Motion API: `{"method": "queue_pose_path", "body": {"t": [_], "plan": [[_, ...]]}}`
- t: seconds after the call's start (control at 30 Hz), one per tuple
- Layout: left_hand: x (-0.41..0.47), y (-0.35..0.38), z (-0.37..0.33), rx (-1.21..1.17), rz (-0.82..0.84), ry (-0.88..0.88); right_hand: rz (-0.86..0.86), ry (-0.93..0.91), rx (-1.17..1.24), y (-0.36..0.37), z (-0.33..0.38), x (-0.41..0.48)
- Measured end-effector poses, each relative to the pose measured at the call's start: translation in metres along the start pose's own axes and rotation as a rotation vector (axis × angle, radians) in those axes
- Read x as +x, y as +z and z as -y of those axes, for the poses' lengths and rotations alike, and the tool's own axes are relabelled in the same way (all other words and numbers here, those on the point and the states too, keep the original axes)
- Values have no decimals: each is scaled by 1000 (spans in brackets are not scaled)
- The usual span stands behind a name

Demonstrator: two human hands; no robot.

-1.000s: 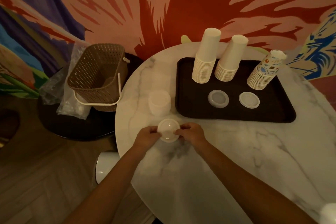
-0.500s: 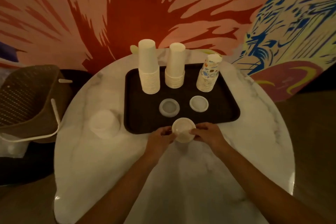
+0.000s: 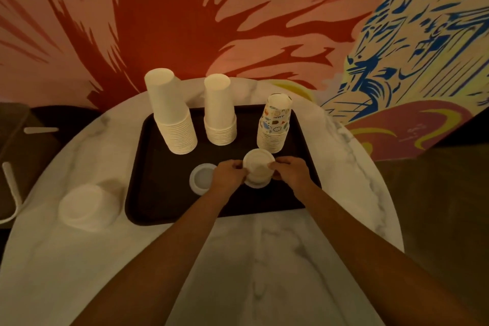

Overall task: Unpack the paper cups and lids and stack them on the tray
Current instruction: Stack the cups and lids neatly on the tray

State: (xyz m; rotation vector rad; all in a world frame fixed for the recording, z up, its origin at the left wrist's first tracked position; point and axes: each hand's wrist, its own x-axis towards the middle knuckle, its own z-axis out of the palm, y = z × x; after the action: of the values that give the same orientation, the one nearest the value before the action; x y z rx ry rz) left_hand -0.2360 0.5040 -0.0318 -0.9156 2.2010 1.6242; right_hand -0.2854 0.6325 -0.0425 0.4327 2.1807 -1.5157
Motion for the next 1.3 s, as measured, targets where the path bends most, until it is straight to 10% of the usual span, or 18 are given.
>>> {"method": "queue_pose_path", "body": {"t": [0.7, 1.3], "plan": [[-16, 6, 5, -125, -57, -127, 36, -153, -407, -9, -4, 0], [-87, -205, 79, -77, -343, 130, 188, -340, -267, 148, 22, -114]]}}
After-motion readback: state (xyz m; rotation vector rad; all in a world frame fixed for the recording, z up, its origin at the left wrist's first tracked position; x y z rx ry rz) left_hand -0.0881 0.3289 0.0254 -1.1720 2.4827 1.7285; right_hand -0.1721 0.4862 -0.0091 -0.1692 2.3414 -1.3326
